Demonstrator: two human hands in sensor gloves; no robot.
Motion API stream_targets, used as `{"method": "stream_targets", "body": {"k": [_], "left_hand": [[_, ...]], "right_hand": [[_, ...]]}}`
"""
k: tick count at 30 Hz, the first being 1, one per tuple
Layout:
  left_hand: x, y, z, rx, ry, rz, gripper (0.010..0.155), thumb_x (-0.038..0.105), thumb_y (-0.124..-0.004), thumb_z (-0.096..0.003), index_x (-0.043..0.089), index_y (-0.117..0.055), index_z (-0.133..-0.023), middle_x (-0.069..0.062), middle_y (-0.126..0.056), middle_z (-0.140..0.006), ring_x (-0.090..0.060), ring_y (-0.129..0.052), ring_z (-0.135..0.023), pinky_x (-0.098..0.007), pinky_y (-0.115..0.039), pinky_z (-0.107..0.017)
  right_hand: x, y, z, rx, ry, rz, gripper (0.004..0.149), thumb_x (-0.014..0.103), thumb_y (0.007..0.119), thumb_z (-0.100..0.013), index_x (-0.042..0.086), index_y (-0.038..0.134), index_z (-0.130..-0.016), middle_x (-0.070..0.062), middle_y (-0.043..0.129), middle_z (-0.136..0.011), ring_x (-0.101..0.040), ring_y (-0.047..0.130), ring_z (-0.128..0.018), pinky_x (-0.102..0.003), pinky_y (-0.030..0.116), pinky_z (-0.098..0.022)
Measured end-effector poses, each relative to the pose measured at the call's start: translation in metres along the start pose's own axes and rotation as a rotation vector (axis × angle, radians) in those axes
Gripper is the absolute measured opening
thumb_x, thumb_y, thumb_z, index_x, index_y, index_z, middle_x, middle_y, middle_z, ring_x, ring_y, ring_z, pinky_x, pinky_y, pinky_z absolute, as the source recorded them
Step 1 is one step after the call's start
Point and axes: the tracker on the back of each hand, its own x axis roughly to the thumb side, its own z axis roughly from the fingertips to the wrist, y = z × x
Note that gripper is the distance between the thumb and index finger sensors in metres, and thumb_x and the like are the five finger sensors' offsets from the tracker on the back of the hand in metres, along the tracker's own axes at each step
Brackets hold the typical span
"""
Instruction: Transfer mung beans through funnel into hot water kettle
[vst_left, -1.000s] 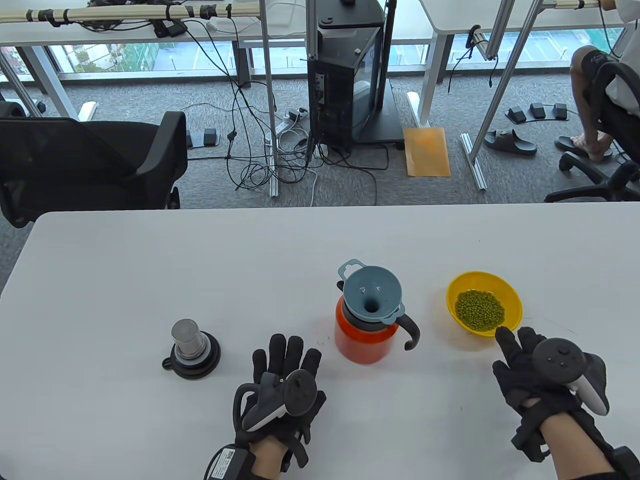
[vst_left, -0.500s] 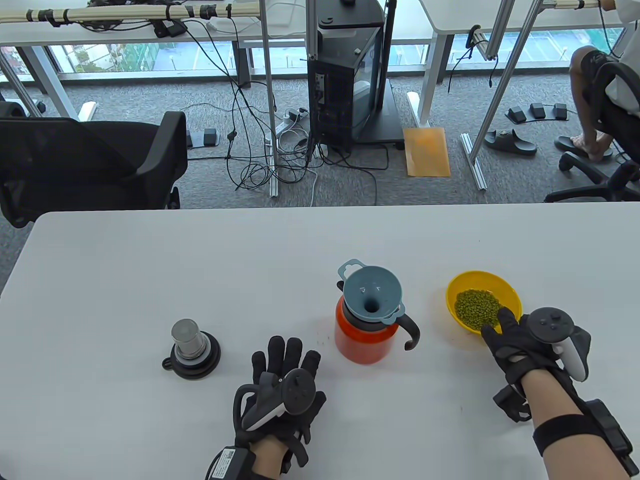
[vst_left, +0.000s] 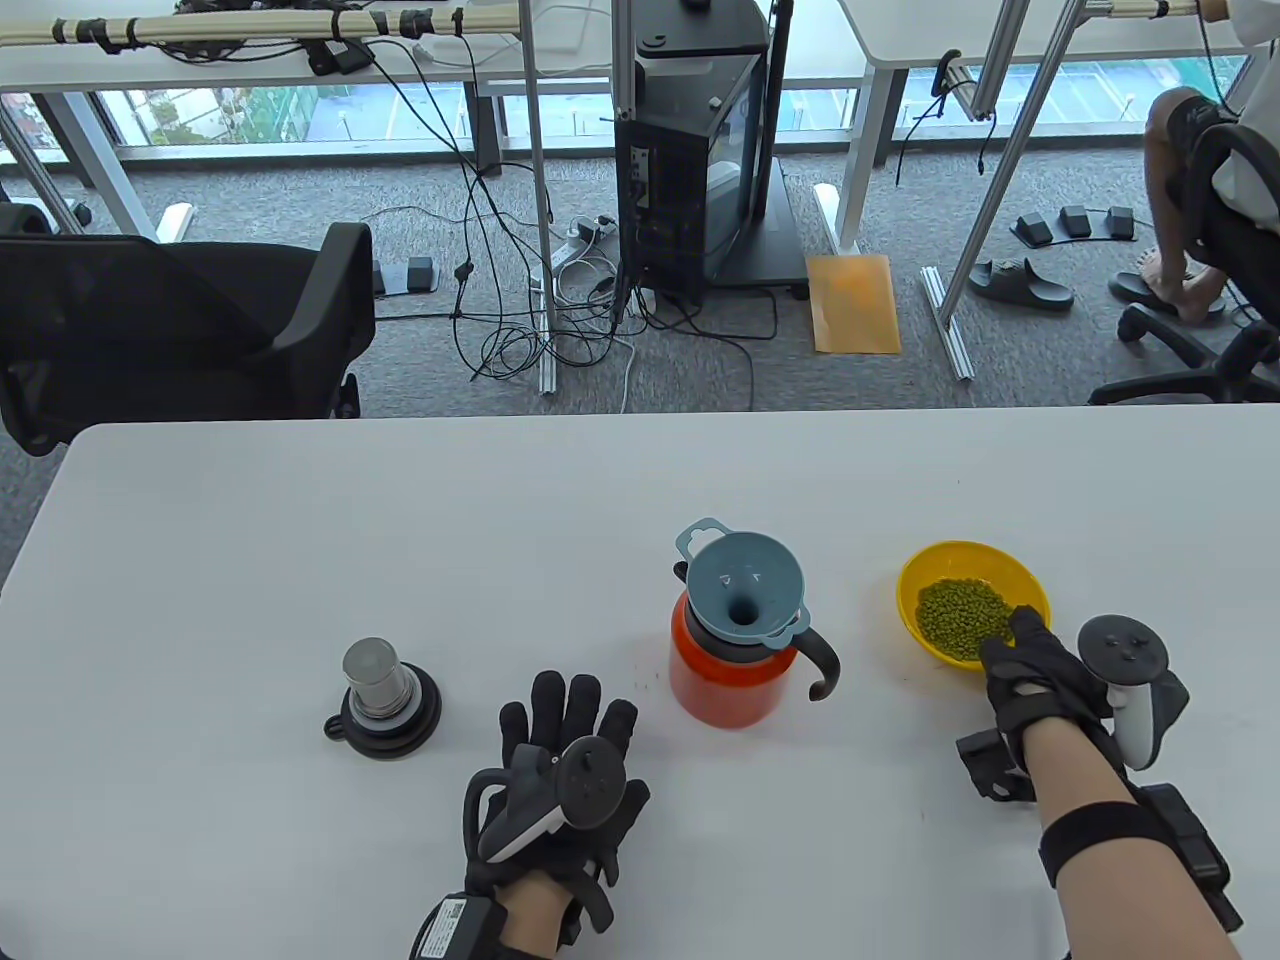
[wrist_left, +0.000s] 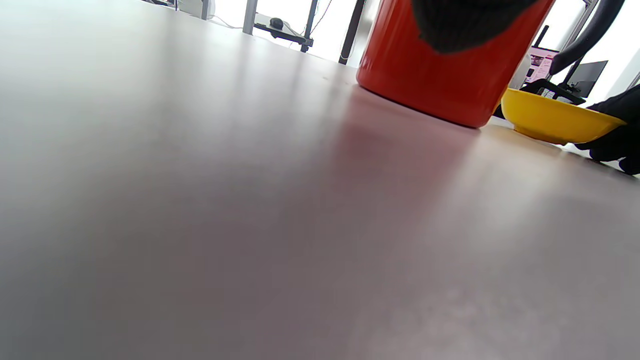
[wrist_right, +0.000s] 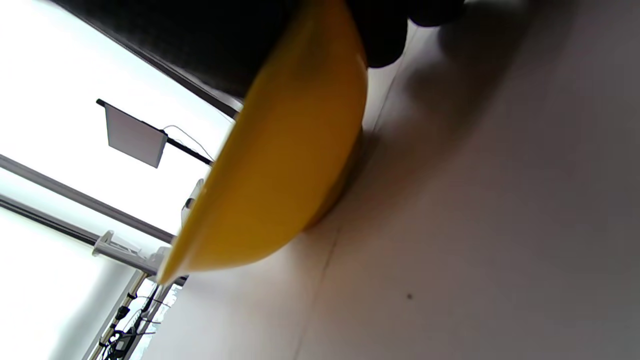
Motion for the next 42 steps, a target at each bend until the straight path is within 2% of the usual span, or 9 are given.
{"method": "stream_targets", "body": {"k": [2,7,9,15,19,23,29,34,42], "left_hand": [[-0.001,0.000,0.000,0.007,-0.005,0.004,0.079,0.054,-0.069,-0.0474,0.031,-0.026,-0.110,-0.005,-0.001,-0.113,-0.040,0.013,-0.099,-0.067,-0.003,-0.067],[-0.001,0.000,0.000,0.008,-0.006,0.005,0.079,0.054,-0.069,-0.0475,0.031,-0.026,-0.110,-0.006,-0.001,-0.113,-0.040,0.013,-0.099,-0.067,-0.003,-0.067],[-0.001,0.000,0.001,0.007,-0.006,0.004,0.079,0.054,-0.069,-0.0474,0.031,-0.026,-0.110,-0.005,-0.001,-0.113,-0.040,0.013,-0.099,-0.067,-0.003,-0.067],[0.000,0.000,0.001,0.004,-0.014,0.002,0.079,0.054,-0.069,-0.0474,0.031,-0.026,-0.110,-0.005,-0.001,-0.113,-0.039,0.013,-0.099,-0.067,-0.003,-0.067],[0.001,-0.001,0.001,0.004,-0.018,0.003,0.078,0.054,-0.069,-0.0476,0.031,-0.027,-0.110,-0.005,-0.001,-0.113,-0.040,0.013,-0.099,-0.067,-0.003,-0.067],[0.001,-0.001,0.001,0.003,-0.023,0.006,0.078,0.054,-0.069,-0.0475,0.031,-0.028,-0.110,-0.005,-0.002,-0.113,-0.040,0.013,-0.099,-0.067,-0.003,-0.067],[0.002,-0.001,0.001,0.007,-0.032,0.010,0.078,0.054,-0.069,-0.0475,0.031,-0.028,-0.110,-0.005,-0.002,-0.114,-0.040,0.013,-0.099,-0.067,-0.003,-0.067],[0.003,-0.002,0.001,0.006,-0.035,0.014,0.078,0.054,-0.069,-0.0475,0.031,-0.028,-0.110,-0.005,-0.002,-0.114,-0.040,0.013,-0.099,-0.067,-0.003,-0.067],[0.002,-0.001,0.002,0.013,-0.039,0.025,0.078,0.054,-0.069,-0.0475,0.030,-0.028,-0.110,-0.006,-0.002,-0.113,-0.040,0.013,-0.099,-0.067,-0.003,-0.067]], "right_hand": [[0.001,-0.004,0.002,-0.038,-0.007,-0.024,0.064,0.016,0.082,-0.045,0.002,0.056,-0.102,-0.036,0.047,-0.100,-0.064,0.046,-0.090,-0.071,0.036,-0.058],[0.011,-0.011,0.006,-0.009,-0.055,-0.143,0.068,0.013,0.082,-0.044,-0.001,0.050,-0.102,-0.040,0.038,-0.098,-0.066,0.064,-0.083,-0.072,0.061,-0.055],[0.022,-0.013,0.009,0.007,-0.075,-0.201,0.069,0.012,0.082,-0.044,-0.001,0.048,-0.103,-0.041,0.035,-0.097,-0.063,0.069,-0.082,-0.070,0.066,-0.054],[0.065,-0.018,0.021,0.048,-0.192,-0.237,0.072,0.011,0.084,-0.042,-0.002,0.047,-0.103,-0.046,0.034,-0.095,-0.060,0.070,-0.083,-0.068,0.064,-0.056],[0.101,-0.020,0.032,0.095,-0.247,-0.196,0.069,0.013,0.087,-0.041,-0.001,0.055,-0.101,-0.048,0.043,-0.092,-0.058,0.075,-0.082,-0.066,0.067,-0.056],[0.134,-0.013,0.047,0.197,-0.285,-0.260,0.071,0.013,0.087,-0.042,-0.002,0.051,-0.102,-0.045,0.043,-0.095,-0.057,0.072,-0.084,-0.067,0.064,-0.057],[0.181,0.004,0.074,0.303,-0.410,-0.219,0.081,0.016,0.090,-0.042,-0.003,0.043,-0.105,-0.043,0.033,-0.098,-0.059,0.064,-0.087,-0.068,0.060,-0.058],[0.204,0.021,0.089,0.354,-0.447,-0.156,0.097,0.022,0.095,-0.040,-0.004,0.029,-0.106,-0.044,0.021,-0.098,-0.066,0.060,-0.084,-0.067,0.070,-0.050],[0.218,0.046,0.102,0.350,-0.561,-0.031,0.103,0.023,0.097,-0.038,-0.004,0.025,-0.106,-0.043,0.014,-0.096,-0.062,0.061,-0.084,-0.059,0.070,-0.052]]}}
